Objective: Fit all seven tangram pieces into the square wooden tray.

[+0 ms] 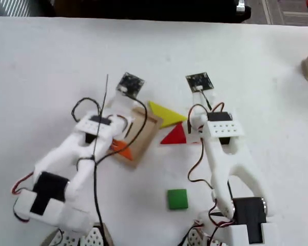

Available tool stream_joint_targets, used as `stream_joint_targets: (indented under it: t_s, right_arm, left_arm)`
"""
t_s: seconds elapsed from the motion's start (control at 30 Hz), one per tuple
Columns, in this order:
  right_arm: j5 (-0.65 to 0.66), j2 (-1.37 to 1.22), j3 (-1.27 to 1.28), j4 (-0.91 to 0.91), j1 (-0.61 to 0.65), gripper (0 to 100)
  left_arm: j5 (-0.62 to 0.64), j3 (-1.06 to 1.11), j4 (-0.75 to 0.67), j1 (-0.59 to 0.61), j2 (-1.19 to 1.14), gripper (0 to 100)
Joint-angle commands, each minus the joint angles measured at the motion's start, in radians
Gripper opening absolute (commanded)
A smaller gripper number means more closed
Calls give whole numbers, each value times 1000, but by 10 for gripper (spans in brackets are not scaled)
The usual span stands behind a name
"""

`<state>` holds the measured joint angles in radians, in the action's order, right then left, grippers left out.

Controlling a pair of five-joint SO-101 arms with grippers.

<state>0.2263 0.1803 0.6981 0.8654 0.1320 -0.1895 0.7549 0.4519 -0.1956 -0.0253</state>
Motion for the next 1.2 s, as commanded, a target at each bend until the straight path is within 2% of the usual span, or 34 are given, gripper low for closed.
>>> stream_joint_targets:
  t_s: [0.0, 0.13, 0.33, 0.53, 0.93, 1.1, 1.17]
  right_arm:
    - [12, 4, -5, -15, 1, 18]
    - [12, 4, -5, -15, -1, 18]
    - [12, 4, -5, -15, 1, 18]
    - [12, 4, -5, -15, 4, 18]
    - [20, 12, -5, -2, -15, 18]
    - [23, 16, -41, 142, -104, 18]
    - [64, 16, -58, 216, -151, 18]
  left_arm:
    - [-49, -193, 157, -13, -82, 23]
    - [-48, -252, 195, 1, -130, 23]
    - [-48, -259, 153, 74, -130, 23]
    - [-49, -249, 150, 77, -117, 23]
    - [-54, -77, 141, 97, 176, 24]
    - [-46, -35, 8, 174, 188, 26]
    - [-46, -38, -23, 183, 162, 26]
